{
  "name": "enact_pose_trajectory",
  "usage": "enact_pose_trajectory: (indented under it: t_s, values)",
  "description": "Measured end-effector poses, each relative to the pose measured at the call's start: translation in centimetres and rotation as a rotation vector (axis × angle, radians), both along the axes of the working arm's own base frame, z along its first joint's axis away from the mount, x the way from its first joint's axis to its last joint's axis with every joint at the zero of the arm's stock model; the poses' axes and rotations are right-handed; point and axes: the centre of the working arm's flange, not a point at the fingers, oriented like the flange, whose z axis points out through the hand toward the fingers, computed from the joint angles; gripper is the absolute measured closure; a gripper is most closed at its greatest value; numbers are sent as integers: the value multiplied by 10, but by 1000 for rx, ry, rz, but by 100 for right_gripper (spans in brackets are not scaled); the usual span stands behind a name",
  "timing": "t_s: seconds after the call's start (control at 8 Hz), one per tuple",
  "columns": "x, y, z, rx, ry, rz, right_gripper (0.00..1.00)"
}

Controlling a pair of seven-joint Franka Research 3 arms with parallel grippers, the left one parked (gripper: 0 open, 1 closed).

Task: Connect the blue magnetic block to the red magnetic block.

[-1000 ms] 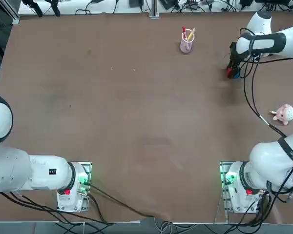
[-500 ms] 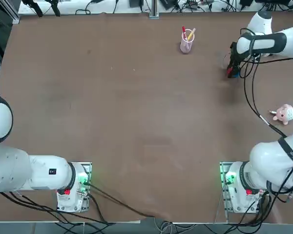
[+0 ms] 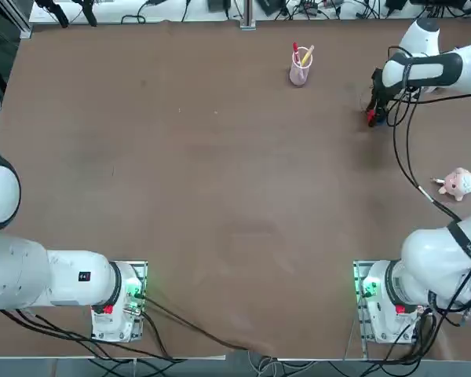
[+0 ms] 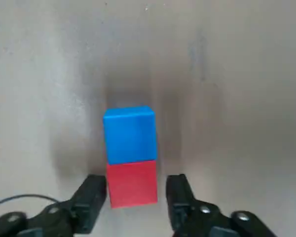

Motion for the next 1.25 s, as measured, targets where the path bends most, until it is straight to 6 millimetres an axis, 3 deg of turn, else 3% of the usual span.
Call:
enact_pose_trajectory:
  t_s: [0.12, 0.38, 0.88, 1.25]
  values:
    - [1, 1, 2, 0, -6, 4, 1]
    - [11, 8, 25, -3, -51, 78, 0]
    - [18, 37, 122, -54, -29, 375, 0]
    - [39, 36, 200, -46, 8, 637, 0]
